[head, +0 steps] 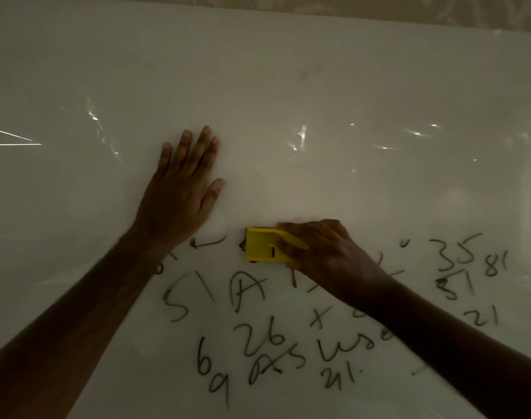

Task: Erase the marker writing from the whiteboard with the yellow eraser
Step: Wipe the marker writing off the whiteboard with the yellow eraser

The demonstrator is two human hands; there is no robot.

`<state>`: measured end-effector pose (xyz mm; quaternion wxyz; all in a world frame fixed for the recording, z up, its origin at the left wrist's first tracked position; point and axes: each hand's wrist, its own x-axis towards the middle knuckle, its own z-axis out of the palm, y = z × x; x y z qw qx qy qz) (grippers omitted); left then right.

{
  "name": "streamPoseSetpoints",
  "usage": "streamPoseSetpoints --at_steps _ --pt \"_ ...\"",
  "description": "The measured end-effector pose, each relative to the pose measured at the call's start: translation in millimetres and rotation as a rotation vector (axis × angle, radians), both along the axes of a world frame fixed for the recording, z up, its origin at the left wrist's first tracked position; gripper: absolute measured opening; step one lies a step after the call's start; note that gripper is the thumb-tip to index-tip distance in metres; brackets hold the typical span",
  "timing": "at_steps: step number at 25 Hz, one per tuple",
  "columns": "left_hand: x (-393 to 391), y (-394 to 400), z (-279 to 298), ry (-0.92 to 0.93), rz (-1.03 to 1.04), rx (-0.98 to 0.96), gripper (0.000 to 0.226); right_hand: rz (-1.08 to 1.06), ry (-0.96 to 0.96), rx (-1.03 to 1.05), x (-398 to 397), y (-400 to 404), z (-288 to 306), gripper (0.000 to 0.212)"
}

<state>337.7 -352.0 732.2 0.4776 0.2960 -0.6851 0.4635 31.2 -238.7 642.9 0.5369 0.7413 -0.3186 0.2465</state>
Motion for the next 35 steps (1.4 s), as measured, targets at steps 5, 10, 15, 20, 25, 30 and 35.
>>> streamPoseSetpoints --at_steps 5,10,15,20,25,30,35 --pt "41 -4 7 0.023 -0.001 0.023 0.069 -0.015 -0.128 -0.104 -11 8 33 0.048" --pt "40 -8 9 0.049 -0.003 0.027 0.069 0.074 -0.217 -0.133 66 -22 47 0.048" --pt "57 -10 4 0.037 -0.034 0.022 0.071 0.101 -0.033 -0.027 62 -16 -10 0.044" --pt "70 -14 -2 0.025 -0.019 0.005 0.066 0.029 -0.091 -0.082 34 -9 21 0.046" --pt "71 -14 0 0.026 -0.038 0.012 0.065 0.108 -0.194 -0.123 106 -31 41 0.046" --pt "86 -14 -6 0.028 -0.008 0.012 0.065 0.099 0.044 -0.02 111 -31 -19 0.046" --pt "107 -20 -17 0.054 -0.003 0.045 0.064 0.045 -0.004 -0.081 90 -23 11 0.045"
